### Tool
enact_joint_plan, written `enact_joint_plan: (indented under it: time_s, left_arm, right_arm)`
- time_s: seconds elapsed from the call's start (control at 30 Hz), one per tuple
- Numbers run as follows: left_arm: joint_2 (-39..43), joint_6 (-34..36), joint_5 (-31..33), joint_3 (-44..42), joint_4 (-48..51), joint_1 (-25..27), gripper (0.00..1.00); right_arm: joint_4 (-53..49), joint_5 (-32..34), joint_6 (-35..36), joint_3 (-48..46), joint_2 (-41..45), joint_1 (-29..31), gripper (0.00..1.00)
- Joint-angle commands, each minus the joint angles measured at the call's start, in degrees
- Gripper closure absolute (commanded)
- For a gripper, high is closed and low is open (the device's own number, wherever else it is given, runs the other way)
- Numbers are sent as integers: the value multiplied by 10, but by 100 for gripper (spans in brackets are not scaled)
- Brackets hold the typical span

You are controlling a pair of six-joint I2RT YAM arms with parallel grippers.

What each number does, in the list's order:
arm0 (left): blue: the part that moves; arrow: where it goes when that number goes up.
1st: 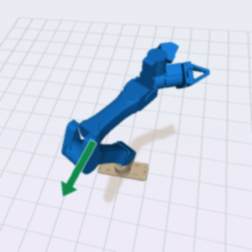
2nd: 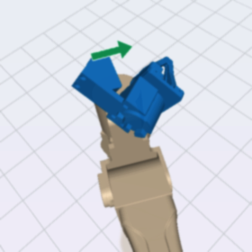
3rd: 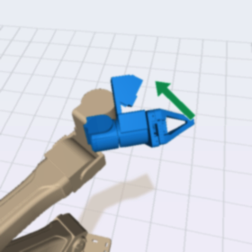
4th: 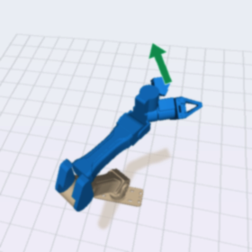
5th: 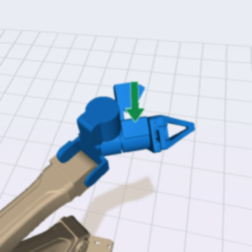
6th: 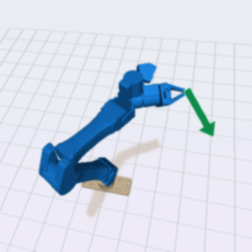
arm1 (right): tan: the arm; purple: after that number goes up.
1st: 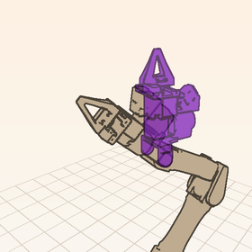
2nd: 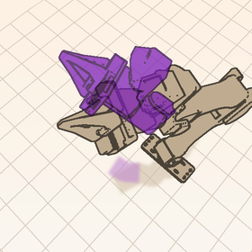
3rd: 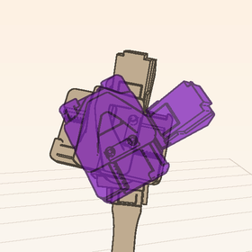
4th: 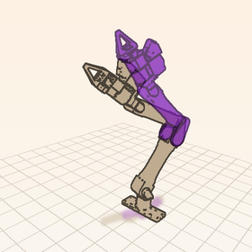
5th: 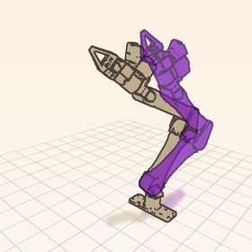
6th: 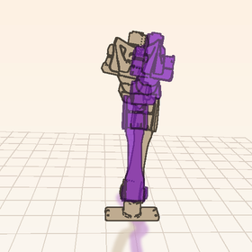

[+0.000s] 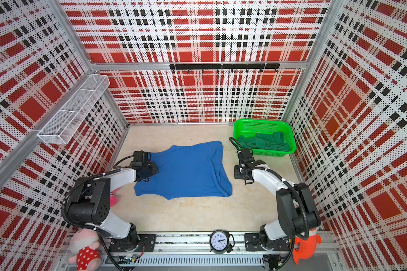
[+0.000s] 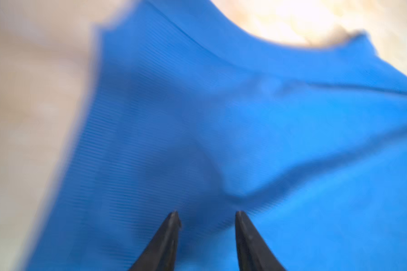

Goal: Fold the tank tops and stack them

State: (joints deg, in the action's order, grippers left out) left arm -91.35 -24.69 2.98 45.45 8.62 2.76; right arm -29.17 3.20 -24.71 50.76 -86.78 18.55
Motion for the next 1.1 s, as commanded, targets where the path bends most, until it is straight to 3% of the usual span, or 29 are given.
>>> enact_joint_plan:
  time_s: [0.0, 0.27, 0.63, 0.83, 1.07]
  left_arm:
    - [5, 32, 35, 84, 61, 23, 55]
    - [-95, 13, 12, 189, 52, 157, 55]
    - [-134, -47, -2, 216, 29, 315, 55]
    - [-131, -42, -3, 130, 38, 328, 55]
    - [-103, -16, -26, 47, 75, 300, 58]
  right_arm:
    - [19, 1, 3, 23, -31, 31, 46]
    - [42, 3, 1, 64, -107, 82, 32]
    - [47, 45, -23, 97, -168, 84, 28]
    - [56, 41, -49, 71, -142, 44, 27]
    - [59, 36, -57, 38, -122, -11, 28]
